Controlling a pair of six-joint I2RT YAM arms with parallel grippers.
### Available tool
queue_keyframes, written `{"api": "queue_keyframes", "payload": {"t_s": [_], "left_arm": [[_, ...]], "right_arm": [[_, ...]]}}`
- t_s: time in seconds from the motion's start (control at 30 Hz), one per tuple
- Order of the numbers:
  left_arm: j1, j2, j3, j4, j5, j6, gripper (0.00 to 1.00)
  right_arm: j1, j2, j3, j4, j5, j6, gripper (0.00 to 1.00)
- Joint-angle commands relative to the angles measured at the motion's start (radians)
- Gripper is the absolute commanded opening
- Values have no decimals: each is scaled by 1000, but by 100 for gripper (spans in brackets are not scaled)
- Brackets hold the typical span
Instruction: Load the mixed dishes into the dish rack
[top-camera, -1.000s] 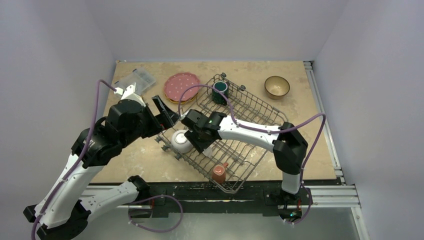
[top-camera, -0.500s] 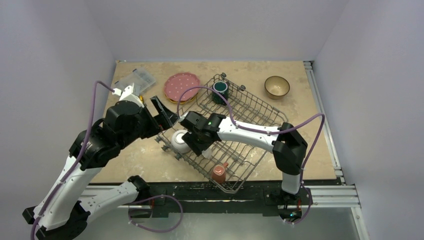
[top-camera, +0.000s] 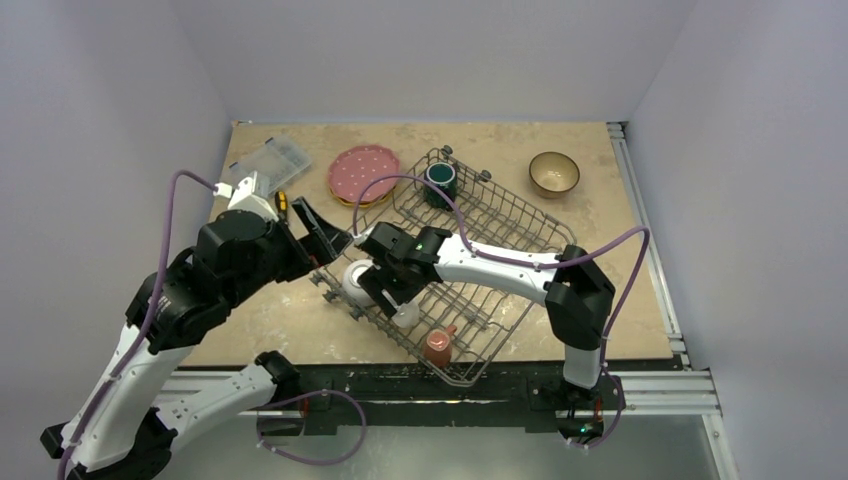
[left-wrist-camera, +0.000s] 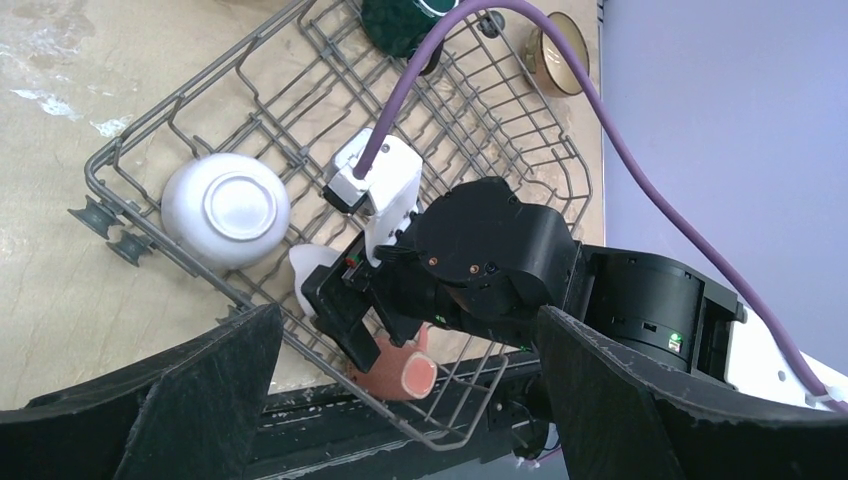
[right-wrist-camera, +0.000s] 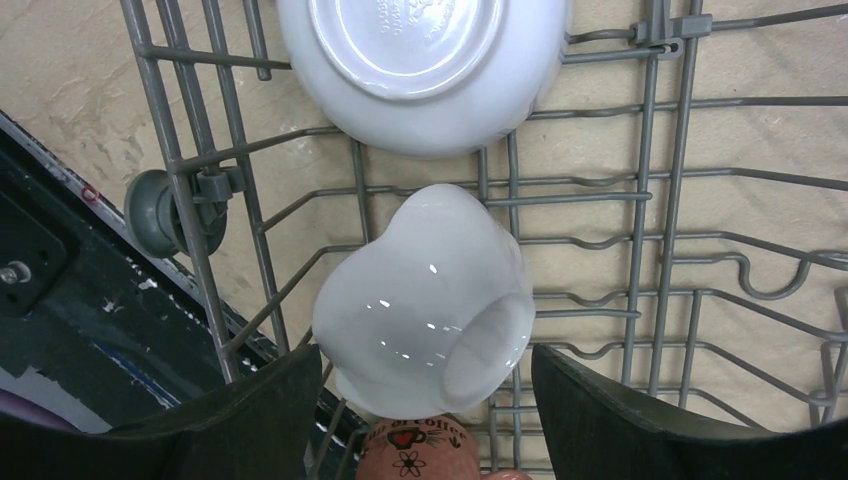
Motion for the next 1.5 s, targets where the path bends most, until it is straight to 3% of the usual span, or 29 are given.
{"api": "queue_keyframes", "payload": {"t_s": [0.0, 0.43, 0.63, 0.8, 1.1, 1.47], "left_arm": [[5, -9, -14, 7, 2, 8, 98], [5, -35, -32, 3, 7, -10, 98], [5, -41, -51, 9, 23, -31, 98], [4, -62, -71, 2, 28, -50, 98], [4, -64, -71, -6, 30, -55, 98], [5, -22, -41, -4, 41, -28, 98]], "right_arm": [[7, -48, 2, 40, -25, 33, 75], [6, -154, 3, 94, -73, 114, 82], [1, -196, -94, 154, -120, 159, 65], [-46, -211, -151, 151, -85, 151, 78], [-113, -155, -190, 242, -254, 168, 97], [-116, -25, -123, 195, -151, 283, 98]]}}
